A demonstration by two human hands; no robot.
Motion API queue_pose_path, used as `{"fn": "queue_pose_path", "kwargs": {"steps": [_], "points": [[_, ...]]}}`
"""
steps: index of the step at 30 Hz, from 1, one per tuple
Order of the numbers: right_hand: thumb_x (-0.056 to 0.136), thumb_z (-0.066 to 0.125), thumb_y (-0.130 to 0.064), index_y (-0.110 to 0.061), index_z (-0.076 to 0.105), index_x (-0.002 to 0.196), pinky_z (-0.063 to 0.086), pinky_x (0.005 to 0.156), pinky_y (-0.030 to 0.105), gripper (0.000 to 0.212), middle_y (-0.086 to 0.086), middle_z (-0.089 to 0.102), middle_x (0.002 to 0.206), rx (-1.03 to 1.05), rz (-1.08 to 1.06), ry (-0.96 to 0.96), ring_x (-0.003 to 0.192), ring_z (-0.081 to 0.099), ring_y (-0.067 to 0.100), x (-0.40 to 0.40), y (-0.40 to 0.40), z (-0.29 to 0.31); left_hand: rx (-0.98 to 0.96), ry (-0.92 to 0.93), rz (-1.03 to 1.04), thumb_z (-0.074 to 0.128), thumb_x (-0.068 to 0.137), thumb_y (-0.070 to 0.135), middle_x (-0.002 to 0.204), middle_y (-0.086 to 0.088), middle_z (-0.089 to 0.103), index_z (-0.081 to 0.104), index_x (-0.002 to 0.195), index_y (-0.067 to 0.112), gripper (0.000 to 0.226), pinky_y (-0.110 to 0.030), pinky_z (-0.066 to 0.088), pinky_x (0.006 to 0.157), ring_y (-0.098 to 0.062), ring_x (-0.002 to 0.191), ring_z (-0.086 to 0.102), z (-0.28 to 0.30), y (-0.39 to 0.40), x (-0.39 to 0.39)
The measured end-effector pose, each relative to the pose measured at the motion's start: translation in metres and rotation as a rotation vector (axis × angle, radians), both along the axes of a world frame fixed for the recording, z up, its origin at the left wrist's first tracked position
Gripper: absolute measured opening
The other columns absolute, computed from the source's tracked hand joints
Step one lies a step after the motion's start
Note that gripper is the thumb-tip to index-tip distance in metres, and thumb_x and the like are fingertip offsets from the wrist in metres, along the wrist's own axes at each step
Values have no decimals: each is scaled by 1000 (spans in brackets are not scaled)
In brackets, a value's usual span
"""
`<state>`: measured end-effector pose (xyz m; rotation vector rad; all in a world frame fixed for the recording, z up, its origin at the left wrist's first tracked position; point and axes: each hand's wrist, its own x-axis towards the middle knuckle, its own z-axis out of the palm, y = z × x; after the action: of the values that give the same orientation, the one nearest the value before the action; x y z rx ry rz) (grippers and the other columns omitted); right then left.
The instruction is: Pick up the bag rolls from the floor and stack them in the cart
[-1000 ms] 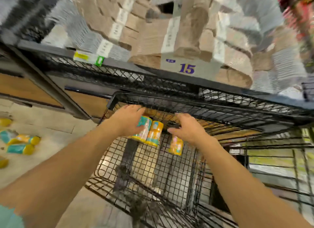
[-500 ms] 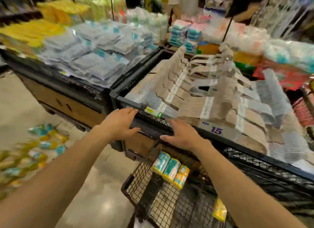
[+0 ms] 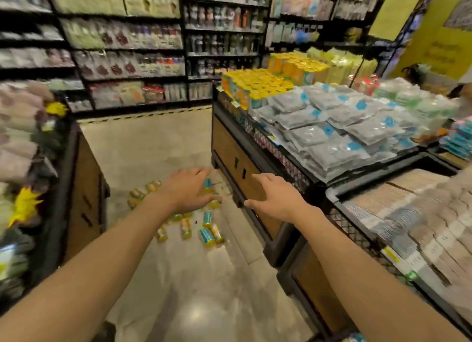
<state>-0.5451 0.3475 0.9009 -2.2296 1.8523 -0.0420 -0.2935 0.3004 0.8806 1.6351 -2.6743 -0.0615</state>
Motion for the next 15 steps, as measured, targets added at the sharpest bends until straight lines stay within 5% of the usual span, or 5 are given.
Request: {"fn": "queue_pose_path", "kwargs": {"steps": [8,15], "points": [[88,61,-67,-20,31,157,40,112,39,88,7,41,157,2,180,27,141,41,28,77,-112,-22,77,24,290,35,81,75,153,-9,46,31,155,15,95,-40,42,110,-30,136,48,-23,-38,103],[89,60,-65,-19,28,157,37,112,39,89,7,39,159,45,253,14,143,39,28,98,-226,-52,104,36,399,51,92,65,156,-6,42,28,156,16,84,-39,42,110,-28,139,45,-34,-119,113]]}}
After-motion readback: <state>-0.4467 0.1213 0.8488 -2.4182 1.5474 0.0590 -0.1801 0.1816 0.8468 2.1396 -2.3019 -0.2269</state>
